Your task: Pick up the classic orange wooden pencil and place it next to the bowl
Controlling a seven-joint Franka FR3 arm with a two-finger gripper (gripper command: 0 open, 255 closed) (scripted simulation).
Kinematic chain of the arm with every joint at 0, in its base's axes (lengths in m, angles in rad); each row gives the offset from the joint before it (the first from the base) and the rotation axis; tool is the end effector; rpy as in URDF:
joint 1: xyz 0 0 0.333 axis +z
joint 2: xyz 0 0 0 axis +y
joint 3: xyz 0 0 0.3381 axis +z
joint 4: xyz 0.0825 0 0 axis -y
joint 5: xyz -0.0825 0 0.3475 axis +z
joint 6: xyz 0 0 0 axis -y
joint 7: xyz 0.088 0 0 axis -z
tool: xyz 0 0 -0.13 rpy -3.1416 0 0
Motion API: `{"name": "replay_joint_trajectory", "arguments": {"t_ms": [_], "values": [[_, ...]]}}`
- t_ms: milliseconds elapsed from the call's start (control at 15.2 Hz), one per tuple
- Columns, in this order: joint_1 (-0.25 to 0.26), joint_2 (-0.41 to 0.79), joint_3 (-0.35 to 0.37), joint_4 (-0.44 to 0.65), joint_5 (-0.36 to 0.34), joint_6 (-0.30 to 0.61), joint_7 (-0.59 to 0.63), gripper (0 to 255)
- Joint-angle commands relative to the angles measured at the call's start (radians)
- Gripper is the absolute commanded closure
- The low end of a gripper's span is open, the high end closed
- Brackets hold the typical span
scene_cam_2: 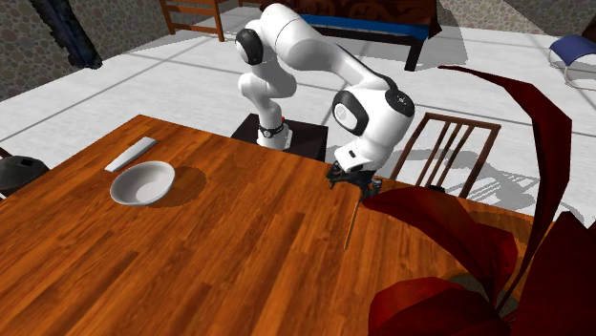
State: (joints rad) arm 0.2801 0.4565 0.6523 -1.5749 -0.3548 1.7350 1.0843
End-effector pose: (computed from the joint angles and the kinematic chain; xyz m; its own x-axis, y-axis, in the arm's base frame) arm 0.4401 0.4337 0.4140 0.9957 -0.0848 -0.0385 -0.0753 -0.9765 0.2021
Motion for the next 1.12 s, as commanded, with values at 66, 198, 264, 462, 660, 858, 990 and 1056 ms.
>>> {"name": "replay_joint_trajectory", "arguments": {"t_ms": [66, 198, 264, 462, 660, 858, 990, 1056], "values": [[0.096, 0.143, -0.03, 0.172, -0.075, -0.056, 0.04, 0], [0.154, 0.223, -0.05, 0.285, -0.109, -0.095, 0.048, 0], [0.15, 0.222, -0.052, 0.269, -0.109, -0.081, 0.05, 0], [0.139, 0.221, -0.054, 0.226, -0.112, -0.041, 0.056, 0], [0.128, 0.222, -0.057, 0.186, -0.116, -0.003, 0.063, 0], [0.126, 0.222, -0.057, 0.179, -0.117, 0.004, 0.064, 0], [0.126, 0.222, -0.057, 0.179, -0.117, 0.004, 0.064, 0], [0.126, 0.222, -0.057, 0.179, -0.117, 0.004, 0.064, 0]]}}
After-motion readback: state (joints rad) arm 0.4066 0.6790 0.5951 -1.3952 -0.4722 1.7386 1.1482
